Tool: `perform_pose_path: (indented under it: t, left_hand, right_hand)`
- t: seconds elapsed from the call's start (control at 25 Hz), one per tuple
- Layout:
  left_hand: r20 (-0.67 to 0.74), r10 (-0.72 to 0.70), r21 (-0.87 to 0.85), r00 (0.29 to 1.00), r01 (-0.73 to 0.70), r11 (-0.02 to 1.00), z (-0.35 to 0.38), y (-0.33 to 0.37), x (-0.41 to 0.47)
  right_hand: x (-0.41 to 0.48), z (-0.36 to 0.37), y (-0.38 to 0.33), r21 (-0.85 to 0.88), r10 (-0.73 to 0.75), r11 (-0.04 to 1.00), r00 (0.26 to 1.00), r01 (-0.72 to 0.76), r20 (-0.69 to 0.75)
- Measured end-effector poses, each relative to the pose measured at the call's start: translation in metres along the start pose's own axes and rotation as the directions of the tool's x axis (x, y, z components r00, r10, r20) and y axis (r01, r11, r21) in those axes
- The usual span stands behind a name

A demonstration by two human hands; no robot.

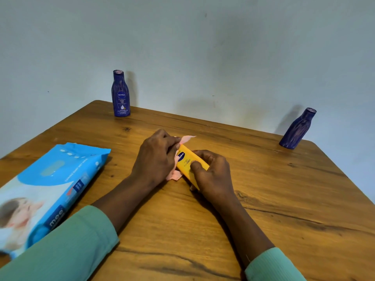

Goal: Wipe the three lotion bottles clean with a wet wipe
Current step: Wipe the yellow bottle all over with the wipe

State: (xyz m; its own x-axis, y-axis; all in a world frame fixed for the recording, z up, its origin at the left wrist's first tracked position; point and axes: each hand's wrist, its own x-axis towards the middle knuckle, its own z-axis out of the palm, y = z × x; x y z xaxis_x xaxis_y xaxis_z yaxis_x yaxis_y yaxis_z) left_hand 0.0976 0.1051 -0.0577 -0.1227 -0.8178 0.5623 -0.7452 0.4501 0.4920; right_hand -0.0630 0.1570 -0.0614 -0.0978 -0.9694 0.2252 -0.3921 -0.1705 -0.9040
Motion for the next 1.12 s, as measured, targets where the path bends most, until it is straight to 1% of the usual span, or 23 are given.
perform_pose_path:
  t: [0.08, 0.12, 0.2, 0.24, 0.28, 0.36, 0.4, 0.44, 0.48, 0.56, 0.64, 0.72, 0.84, 0.92, 1.0, 1.08, 1.12]
  left_hand:
    - [0.087, 0.159, -0.079, 0.983, -0.153, 0.985, 0.002, 0.019, -0.018]
    - [0.13, 0.244, -0.144, 0.961, -0.225, 0.963, 0.002, 0.029, -0.029]
    - [0.18, 0.376, -0.234, 0.909, -0.332, 0.914, -0.001, 0.039, -0.043]
    - [0.172, 0.407, -0.243, 0.897, -0.362, 0.9, -0.002, 0.039, -0.042]
    - [0.132, 0.393, -0.232, 0.91, -0.357, 0.905, -0.002, 0.035, -0.035]
    - [-0.022, 0.247, -0.18, 0.969, -0.247, 0.952, -0.003, 0.021, -0.015]
    - [-0.082, 0.17, -0.162, 0.982, -0.181, 0.97, -0.003, 0.015, -0.008]
    - [-0.109, 0.119, -0.164, 0.987, -0.136, 0.977, -0.001, 0.013, -0.005]
    - [-0.104, 0.109, -0.182, 0.989, -0.127, 0.975, 0.002, 0.014, -0.006]
    - [-0.039, 0.183, -0.244, 0.982, -0.187, 0.952, 0.007, 0.026, -0.018]
    - [0.051, 0.288, -0.293, 0.956, -0.261, 0.92, 0.008, 0.036, -0.032]
    - [0.098, 0.356, -0.304, 0.929, -0.313, 0.9, 0.004, 0.036, -0.034]
    - [0.149, 0.417, -0.331, 0.896, -0.353, 0.875, -0.005, 0.028, -0.027]
    - [0.147, 0.441, -0.333, 0.885, -0.376, 0.865, -0.005, 0.026, -0.024]
    - [0.082, 0.39, -0.34, 0.917, -0.342, 0.876, 0.0, 0.029, -0.022]
    - [-0.035, 0.267, -0.38, 0.963, -0.26, 0.888, 0.003, 0.028, -0.017]
    - [-0.11, 0.195, -0.384, 0.975, -0.222, 0.896, 0.001, 0.025, -0.013]
  right_hand:
    - [0.002, 0.001, 0.005, 0.189, 0.06, 0.981, 0.995, -0.044, -0.082]
    - [0.004, 0.002, 0.006, 0.313, 0.128, 0.946, 0.983, -0.081, -0.133]
    - [0.009, 0.005, 0.006, 0.55, 0.299, 0.821, 0.937, -0.156, -0.18]
    - [0.011, 0.005, 0.005, 0.62, 0.357, 0.762, 0.92, -0.186, -0.164]
    - [0.011, 0.004, 0.003, 0.657, 0.383, 0.724, 0.915, -0.211, -0.128]
    - [0.01, -0.002, -0.004, 0.67, 0.374, 0.698, 0.926, -0.252, -0.041]
    - [0.009, -0.005, -0.004, 0.658, 0.362, 0.704, 0.932, -0.267, -0.009]
    - [0.008, -0.008, -0.005, 0.642, 0.355, 0.713, 0.935, -0.28, 0.014]
    - [0.007, -0.01, -0.005, 0.629, 0.354, 0.721, 0.935, -0.29, 0.024]
    - [0.006, -0.012, -0.003, 0.636, 0.361, 0.713, 0.932, -0.295, 0.028]
    - [0.005, -0.013, -0.002, 0.664, 0.401, 0.677, 0.916, -0.317, 0.028]
    - [0.005, -0.014, -0.003, 0.669, 0.424, 0.66, 0.905, -0.341, 0.044]
    - [0.006, -0.016, -0.004, 0.644, 0.376, 0.692, 0.924, -0.326, 0.063]
    - [0.005, -0.02, -0.004, 0.664, 0.33, 0.673, 0.935, -0.327, 0.126]
    - [0.003, -0.025, -0.005, 0.659, 0.296, 0.65, 0.925, -0.378, 0.239]
    - [0.001, -0.025, -0.007, 0.632, 0.277, 0.637, 0.896, -0.442, 0.348]
    - [0.0, -0.024, -0.009, 0.623, 0.256, 0.632, 0.883, -0.46, 0.393]
